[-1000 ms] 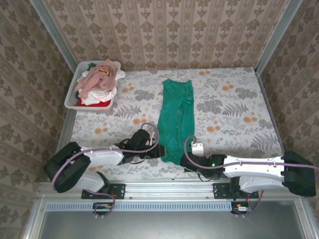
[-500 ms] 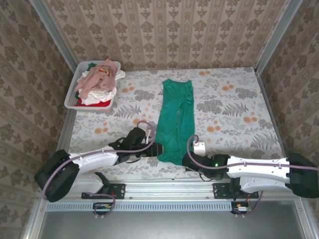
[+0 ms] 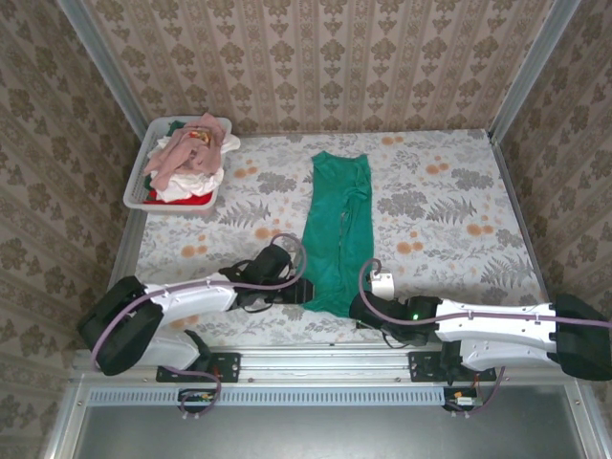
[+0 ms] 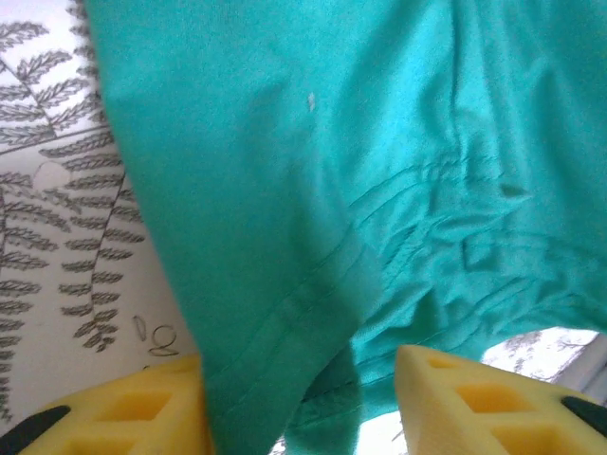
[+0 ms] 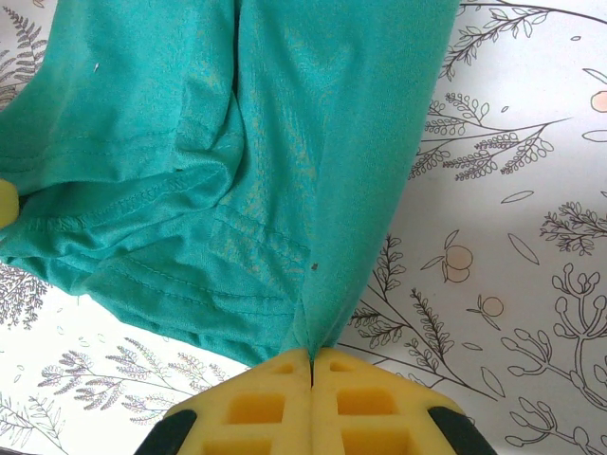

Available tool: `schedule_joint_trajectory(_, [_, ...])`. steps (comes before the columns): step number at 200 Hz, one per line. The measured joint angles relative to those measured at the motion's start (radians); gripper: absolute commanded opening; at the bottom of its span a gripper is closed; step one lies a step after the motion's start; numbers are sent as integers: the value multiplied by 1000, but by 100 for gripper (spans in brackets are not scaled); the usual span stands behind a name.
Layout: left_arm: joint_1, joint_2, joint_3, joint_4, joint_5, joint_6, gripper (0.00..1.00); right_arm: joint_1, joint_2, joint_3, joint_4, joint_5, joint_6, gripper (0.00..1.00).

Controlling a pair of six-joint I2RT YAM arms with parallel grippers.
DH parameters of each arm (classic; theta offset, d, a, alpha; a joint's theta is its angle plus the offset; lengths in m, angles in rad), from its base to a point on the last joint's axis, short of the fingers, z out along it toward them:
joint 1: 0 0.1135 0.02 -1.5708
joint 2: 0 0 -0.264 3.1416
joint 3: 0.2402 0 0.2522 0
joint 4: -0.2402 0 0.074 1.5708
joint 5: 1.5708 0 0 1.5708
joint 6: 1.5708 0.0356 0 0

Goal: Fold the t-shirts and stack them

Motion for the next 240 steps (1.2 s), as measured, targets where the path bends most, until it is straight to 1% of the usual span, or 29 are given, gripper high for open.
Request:
schedule_joint_trajectory(8, [-2, -1, 5, -18, -7, 1, 20, 0, -2, 0, 0, 0, 0, 7])
schedule_joint_trajectory(13, [-2, -3, 7, -26, -7, 7, 16, 0, -3, 0, 0, 0, 0, 6])
schedule_joint_trajectory(24, [-6, -13, 10, -39, -13, 7, 11, 0, -8, 0, -5, 0, 0, 6])
schedule_joint_trajectory(33, [-7, -28, 10, -47, -15, 15, 5, 0, -17, 0, -13, 0, -2, 5])
schedule_joint_trajectory(51, [-13, -70, 10, -56, -15, 13, 0, 0, -46, 1, -27, 2, -8, 4])
schedule_joint_trajectory(78, [-14, -125, 16, -67, -10, 14, 0, 0, -84, 26, -62, 12, -19, 3])
schedule_joint_trajectory(104, [8, -154, 50, -101, -5, 19, 0, -17, -87, 102, -117, 37, -44, 1])
schedule_joint_trajectory(119, [43, -152, 82, -116, 3, 27, 0, -60, -87, 151, -136, 45, -71, 0])
schedule_joint_trajectory(135, [84, -136, 126, -133, 15, 41, 0, -135, -80, 190, -138, 41, -108, 0])
schedule_joint_trajectory(168, [153, -35, 246, -155, 48, 80, 0, -300, 1, 248, -126, 3, -209, 0])
schedule_joint_trajectory(202, [204, 106, 381, -158, 92, 121, 0, -406, 124, 331, -108, -39, -303, 0])
schedule_joint_trajectory(240, [265, 253, 505, -169, 138, 155, 0, -518, 236, 395, -47, -92, -388, 0])
